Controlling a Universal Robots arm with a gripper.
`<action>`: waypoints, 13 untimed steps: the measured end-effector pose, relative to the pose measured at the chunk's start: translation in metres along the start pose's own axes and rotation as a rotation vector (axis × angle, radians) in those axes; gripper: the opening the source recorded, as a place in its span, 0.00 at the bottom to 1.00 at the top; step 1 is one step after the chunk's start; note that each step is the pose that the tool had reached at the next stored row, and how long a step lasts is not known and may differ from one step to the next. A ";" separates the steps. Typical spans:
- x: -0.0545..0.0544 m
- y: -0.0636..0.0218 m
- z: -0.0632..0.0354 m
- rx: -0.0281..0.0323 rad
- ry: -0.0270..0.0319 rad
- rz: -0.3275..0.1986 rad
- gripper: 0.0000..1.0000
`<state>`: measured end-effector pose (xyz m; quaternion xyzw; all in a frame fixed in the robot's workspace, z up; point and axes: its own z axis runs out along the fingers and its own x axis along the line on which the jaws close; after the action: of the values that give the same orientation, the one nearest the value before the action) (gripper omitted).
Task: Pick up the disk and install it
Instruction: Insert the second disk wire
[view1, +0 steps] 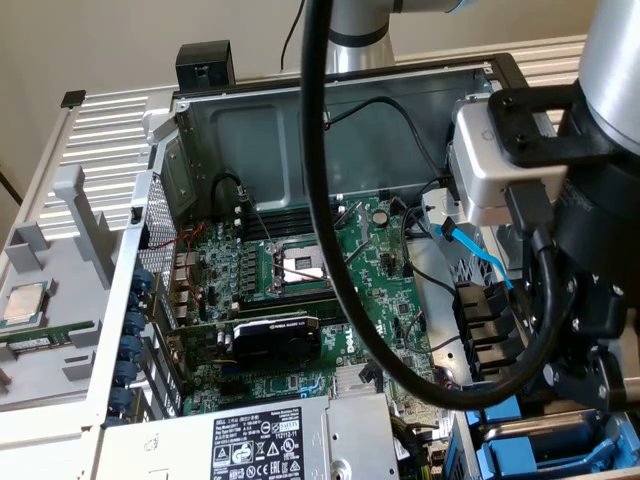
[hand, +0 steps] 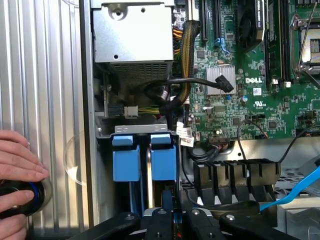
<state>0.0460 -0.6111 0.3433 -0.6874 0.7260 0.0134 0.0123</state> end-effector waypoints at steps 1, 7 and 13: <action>0.000 0.0000 0.0001 0.0002 0.0000 0.000 0.16; 0.000 0.0001 0.0011 0.0005 0.0001 0.000 0.16; 0.000 0.0011 0.0018 0.0009 0.0000 0.000 0.16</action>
<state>0.0449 -0.6111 0.3415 -0.6874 0.7260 0.0131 0.0126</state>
